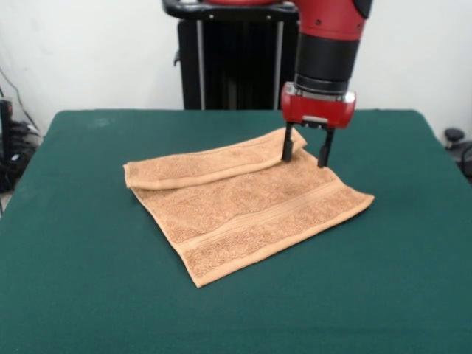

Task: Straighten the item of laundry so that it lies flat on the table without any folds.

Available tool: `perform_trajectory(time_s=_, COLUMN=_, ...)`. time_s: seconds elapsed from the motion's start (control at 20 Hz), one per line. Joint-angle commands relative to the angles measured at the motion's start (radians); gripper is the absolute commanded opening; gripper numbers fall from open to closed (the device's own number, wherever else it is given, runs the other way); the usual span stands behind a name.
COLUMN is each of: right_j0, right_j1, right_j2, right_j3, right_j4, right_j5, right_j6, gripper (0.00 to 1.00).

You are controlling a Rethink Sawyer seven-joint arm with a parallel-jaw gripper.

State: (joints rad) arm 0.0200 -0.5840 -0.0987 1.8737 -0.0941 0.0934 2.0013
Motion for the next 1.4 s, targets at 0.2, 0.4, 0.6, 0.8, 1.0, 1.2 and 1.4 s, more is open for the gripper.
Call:
perform_trajectory(time_s=0.2, right_j0=0.089, right_j1=0.068, right_j2=-0.005, right_j3=-0.039, right_j4=0.141, right_j5=0.062, right_j6=0.222, gripper=1.00)
perform_trajectory(time_s=0.4, right_j0=0.113, right_j1=0.077, right_j2=-0.015, right_j3=-0.052, right_j4=0.175, right_j5=0.072, right_j6=0.220, gripper=1.00)
perform_trajectory(time_s=0.6, right_j0=0.131, right_j1=0.085, right_j2=-0.023, right_j3=-0.061, right_j4=0.204, right_j5=0.073, right_j6=0.214, gripper=1.00)
perform_trajectory(time_s=0.8, right_j0=0.136, right_j1=0.106, right_j2=-0.021, right_j3=-0.053, right_j4=0.217, right_j5=0.039, right_j6=0.208, gripper=1.00)
perform_trajectory(time_s=1.0, right_j0=0.130, right_j1=0.142, right_j2=-0.021, right_j3=-0.048, right_j4=0.213, right_j5=-0.015, right_j6=0.197, gripper=1.00)
perform_trajectory(time_s=1.2, right_j0=0.100, right_j1=0.175, right_j2=-0.014, right_j3=-0.042, right_j4=0.183, right_j5=-0.071, right_j6=0.175, gripper=1.00)
perform_trajectory(time_s=1.4, right_j0=0.074, right_j1=0.204, right_j2=0.000, right_j3=-0.033, right_j4=0.158, right_j5=-0.118, right_j6=0.163, gripper=1.00)
